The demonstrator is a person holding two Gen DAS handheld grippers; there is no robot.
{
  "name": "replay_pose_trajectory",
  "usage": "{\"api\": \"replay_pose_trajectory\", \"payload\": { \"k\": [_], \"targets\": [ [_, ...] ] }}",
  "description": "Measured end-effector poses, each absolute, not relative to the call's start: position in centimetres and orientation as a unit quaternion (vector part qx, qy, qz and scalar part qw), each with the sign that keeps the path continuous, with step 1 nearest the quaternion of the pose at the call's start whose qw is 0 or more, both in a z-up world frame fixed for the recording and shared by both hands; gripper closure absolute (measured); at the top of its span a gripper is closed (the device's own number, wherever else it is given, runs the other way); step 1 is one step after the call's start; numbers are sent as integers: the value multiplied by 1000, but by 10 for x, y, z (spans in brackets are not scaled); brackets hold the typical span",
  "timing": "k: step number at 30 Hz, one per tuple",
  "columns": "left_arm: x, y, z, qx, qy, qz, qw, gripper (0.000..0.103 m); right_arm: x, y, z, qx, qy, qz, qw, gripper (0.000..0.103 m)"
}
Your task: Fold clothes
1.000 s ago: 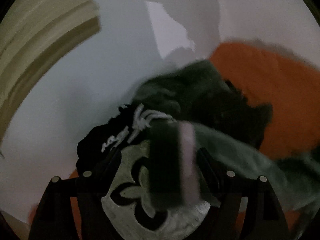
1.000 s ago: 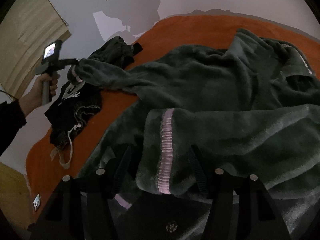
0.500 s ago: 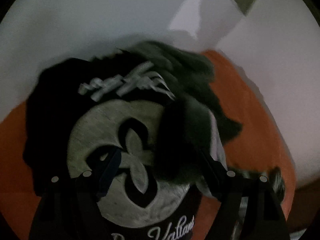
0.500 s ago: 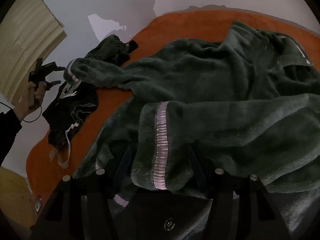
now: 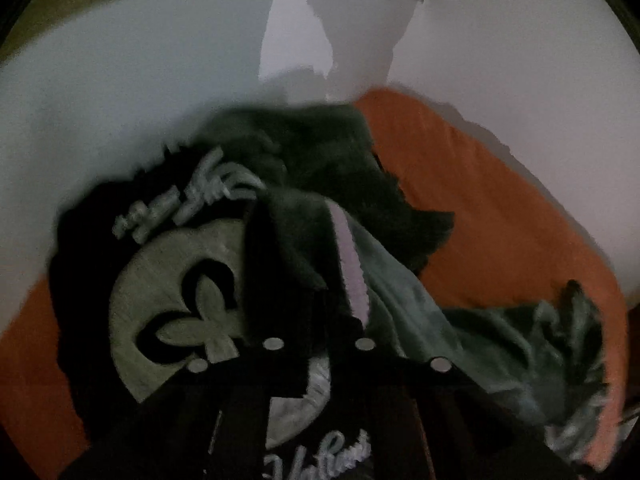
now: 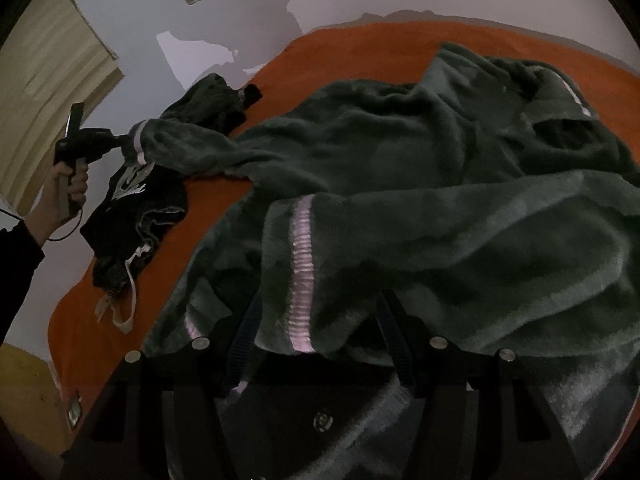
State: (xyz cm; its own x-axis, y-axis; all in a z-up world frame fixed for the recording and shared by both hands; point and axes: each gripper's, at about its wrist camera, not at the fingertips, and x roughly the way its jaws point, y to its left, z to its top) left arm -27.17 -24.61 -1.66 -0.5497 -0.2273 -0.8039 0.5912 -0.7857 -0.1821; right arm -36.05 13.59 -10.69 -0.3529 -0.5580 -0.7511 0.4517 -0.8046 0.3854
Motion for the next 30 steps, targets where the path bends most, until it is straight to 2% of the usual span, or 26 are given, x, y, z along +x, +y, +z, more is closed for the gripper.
{"api": "replay_pose_trajectory", "payload": {
  "k": [1, 3, 4, 7, 8, 9, 10, 15, 19, 26, 27, 30],
  "targets": [
    [-276, -248, -20, 421, 230, -845, 237, 60, -360, 137, -108, 481, -55, -820, 306, 44],
    [-279, -240, -23, 426, 210, -845, 246, 39, -360, 138, -109, 483, -53, -819, 306, 44],
    [-282, -236, -25, 426, 192, -846, 256, 33, -359, 137, -109, 484, -52, -818, 307, 44],
    [-291, -236, -35, 438, 185, -840, 260, 30, -358, 136, -110, 486, -50, -816, 309, 44],
    [-293, -235, -36, 439, 183, -841, 259, 31, -358, 135, -110, 487, -49, -815, 309, 44],
    [-294, -233, -35, 433, 176, -846, 256, 65, -358, 136, -111, 488, -49, -815, 309, 44],
    [-295, -230, -34, 427, 170, -851, 253, 90, -358, 136, -111, 489, -48, -814, 309, 44],
    [-296, -195, -1, 378, 119, -886, 243, 90, -357, 141, -110, 488, -53, -817, 303, 44],
    [-311, -105, 33, 340, 11, -920, 193, 90, -360, 152, -104, 480, -54, -825, 294, 44],
    [-371, 92, 44, 354, -31, -934, 14, 89, -363, 199, -96, 481, -85, -834, 255, 44],
    [-378, 126, 42, 361, -33, -931, -23, 85, -361, 211, -95, 481, -85, -838, 245, 44],
    [-384, 217, 39, 382, -53, -915, -120, 82, -360, 245, -95, 480, -98, -846, 212, 44]
  ]
}}
